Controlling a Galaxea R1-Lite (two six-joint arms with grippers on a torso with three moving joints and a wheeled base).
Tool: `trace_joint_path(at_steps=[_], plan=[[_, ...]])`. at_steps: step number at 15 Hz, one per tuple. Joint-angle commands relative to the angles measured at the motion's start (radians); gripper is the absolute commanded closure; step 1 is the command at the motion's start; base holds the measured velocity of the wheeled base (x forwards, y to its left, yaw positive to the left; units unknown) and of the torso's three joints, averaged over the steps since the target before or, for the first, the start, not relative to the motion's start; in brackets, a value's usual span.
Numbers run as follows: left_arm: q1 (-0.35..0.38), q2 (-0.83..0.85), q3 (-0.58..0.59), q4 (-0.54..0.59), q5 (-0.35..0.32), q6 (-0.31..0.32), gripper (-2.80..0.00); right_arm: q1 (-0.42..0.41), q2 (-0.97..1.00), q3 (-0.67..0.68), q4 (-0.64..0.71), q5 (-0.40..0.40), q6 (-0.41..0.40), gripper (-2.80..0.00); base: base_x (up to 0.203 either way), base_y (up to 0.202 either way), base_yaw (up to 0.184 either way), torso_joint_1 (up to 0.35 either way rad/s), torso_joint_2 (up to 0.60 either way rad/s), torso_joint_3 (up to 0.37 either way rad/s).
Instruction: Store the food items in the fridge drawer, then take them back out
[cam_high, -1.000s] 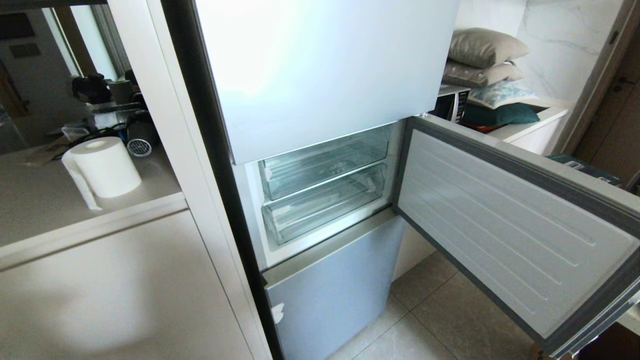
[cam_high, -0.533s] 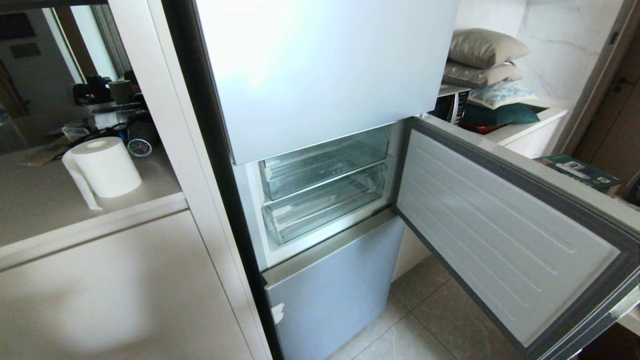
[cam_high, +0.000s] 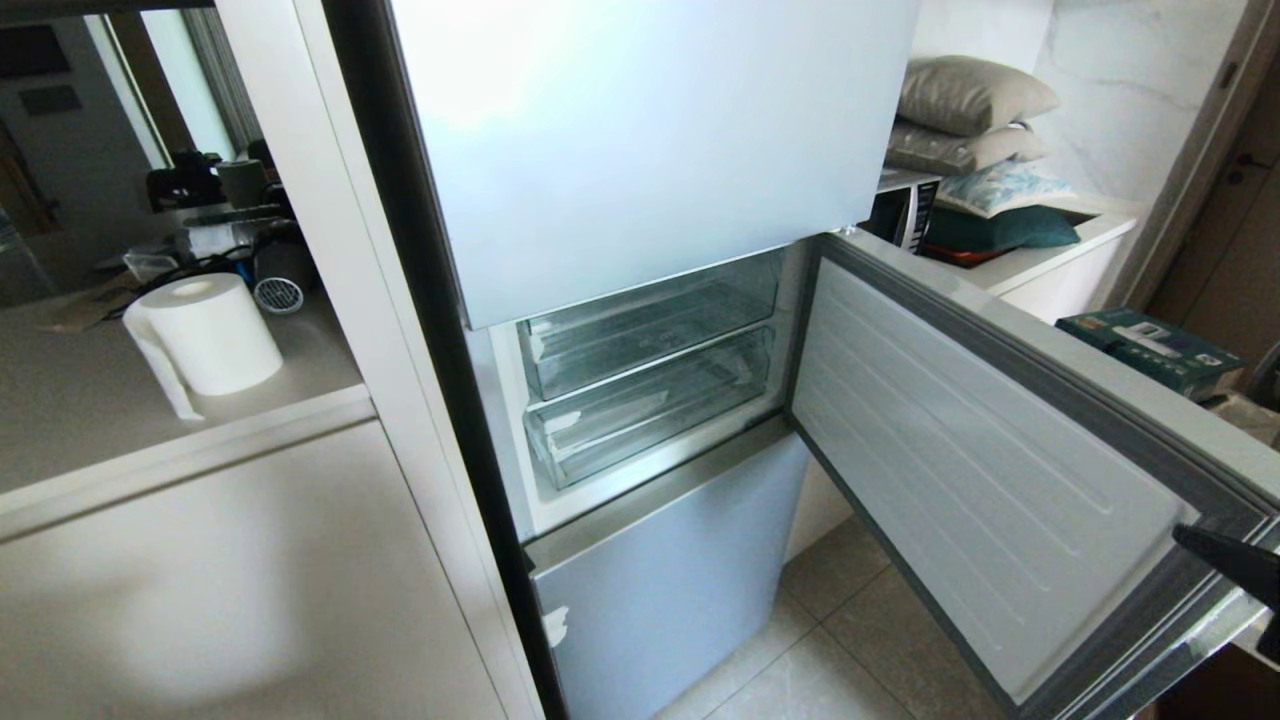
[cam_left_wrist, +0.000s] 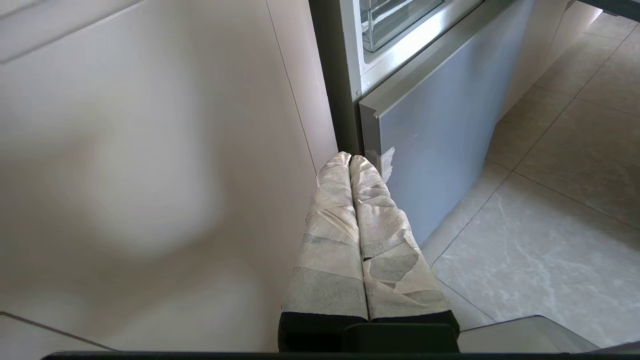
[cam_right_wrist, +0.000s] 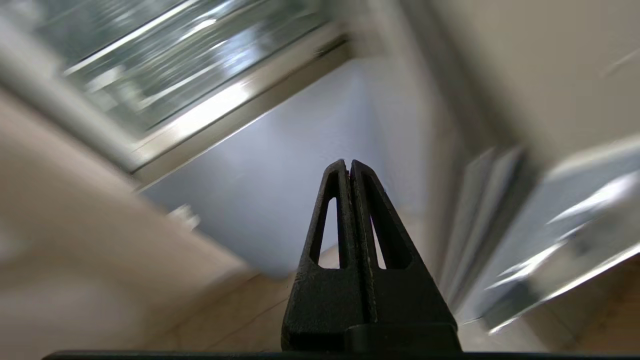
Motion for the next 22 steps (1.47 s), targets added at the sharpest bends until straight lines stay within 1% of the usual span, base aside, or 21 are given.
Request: trace_joint_path(at_steps=[1,2,5,7,9,10,12,15,18,20,22], plan=[[0.0,0.0,0.014,-0.032,0.0,0.002,0.0,-0.006,0.124,-0.009,-0.066,-0.064,0.003,0.0,0.0,0.0,0.0,0.0,0.0,0.0],[0.0,0.0,0.015,-0.037,-0.001,0.002,0.0,-0.007,0.136,-0.008,-0.098,-0.088,0.003,0.0,0.0,0.0,0.0,0.0,0.0,0.0],[0.0,0.0,0.016,-0.038,-0.002,0.002,0.0,-0.033,0.136,-0.011,-0.1,-0.101,0.001,0.0,0.0,0.0,0.0,0.0,0.0,0.0],[0.0,0.0,0.015,-0.037,-0.002,0.007,0.0,-0.07,0.132,-0.01,-0.101,-0.103,0.002,0.0,0.0,0.0,0.0,0.0,0.0,0.0],[0.0,0.0,0.015,-0.037,0.001,0.006,0.0,-0.125,0.13,-0.007,-0.102,-0.122,0.002,0.0,0.0,0.0,0.0,0.0,0.0,0.0],[0.0,0.0,0.015,-0.038,0.008,-0.007,0.0,-0.151,0.13,-0.009,-0.102,-0.129,0.002,0.0,0.0,0.0,0.0,0.0,0.0,0.0],[0.0,0.0,0.015,-0.034,0.023,-0.064,0.0,-0.206,0.13,-0.012,-0.102,-0.131,0.001,0.0,0.0,0.0,0.0,0.0,0.0,0.0],[0.0,0.0,0.016,-0.04,0.075,-0.117,0.0,-0.283,0.144,-0.028,-0.102,-0.131,-0.001,0.0,0.0,0.0,0.0,0.0,0.0,0.0],[0.0,0.0,0.016,-0.04,0.081,-0.177,0.0,-0.345,0.17,-0.048,-0.102,-0.131,0.001,0.0,0.0,0.0,0.0,0.0,0.0,0.0],[0.0,0.0,0.016,-0.04,0.081,-0.177,0.0,-0.373,0.195,-0.064,-0.102,-0.131,0.002,0.0,0.0,0.0,0.0,0.0,0.0,0.0],[0.0,0.0,0.016,-0.04,0.081,-0.178,0.0,-0.424,0.25,-0.095,-0.102,-0.13,0.007,0.0,0.0,0.0,0.0,0.0,0.0,0.0]])
